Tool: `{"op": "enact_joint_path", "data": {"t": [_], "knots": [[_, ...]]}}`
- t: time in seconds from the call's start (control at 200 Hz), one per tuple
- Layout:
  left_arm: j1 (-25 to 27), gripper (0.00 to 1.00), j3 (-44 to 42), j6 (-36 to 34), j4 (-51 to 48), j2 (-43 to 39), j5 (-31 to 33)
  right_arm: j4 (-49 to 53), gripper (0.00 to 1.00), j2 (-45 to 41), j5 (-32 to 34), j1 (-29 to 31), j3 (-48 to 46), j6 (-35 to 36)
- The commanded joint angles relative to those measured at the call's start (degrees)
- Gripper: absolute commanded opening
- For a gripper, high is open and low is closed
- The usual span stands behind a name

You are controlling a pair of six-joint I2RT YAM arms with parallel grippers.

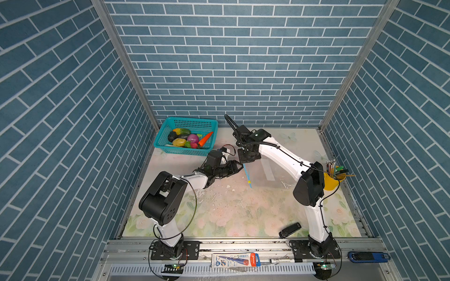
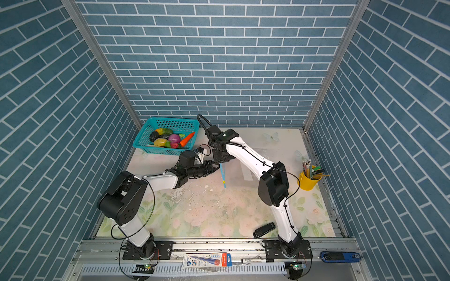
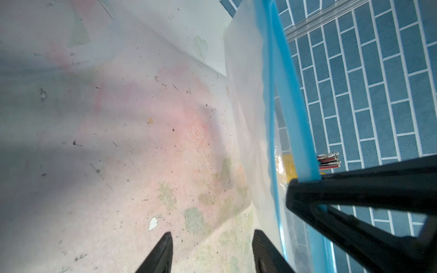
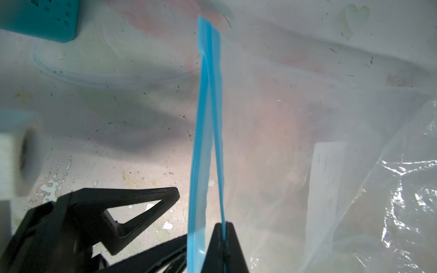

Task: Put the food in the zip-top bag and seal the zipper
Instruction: 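Lift the zipper end with the right gripper while the left gripper approaches the bag mouth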

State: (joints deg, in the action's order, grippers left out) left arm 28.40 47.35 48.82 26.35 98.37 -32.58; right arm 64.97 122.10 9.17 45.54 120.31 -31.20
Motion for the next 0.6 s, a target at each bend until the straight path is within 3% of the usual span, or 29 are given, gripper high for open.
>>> {"op": "enact_joint_path", "data": {"t": [0.0, 0.275, 0.595], "knots": [[0.1, 0.56, -2.6, 0.4, 2.6, -3.4, 0.9, 0.1, 0.00, -1.8, -0.3, 0.0, -1.4, 0.4], [0.5, 0.56, -1.3, 1.8, 3.1, -5.5, 1.3, -1.3, 0.00, -3.4, -1.0, -0.1, -2.4, 0.5], [1.0, 0.53, 1.5, 2.5, 2.8, -0.8, -0.4, -2.0, 0.00, -5.0, -1.5, -0.1, -3.6, 0.1]]}}
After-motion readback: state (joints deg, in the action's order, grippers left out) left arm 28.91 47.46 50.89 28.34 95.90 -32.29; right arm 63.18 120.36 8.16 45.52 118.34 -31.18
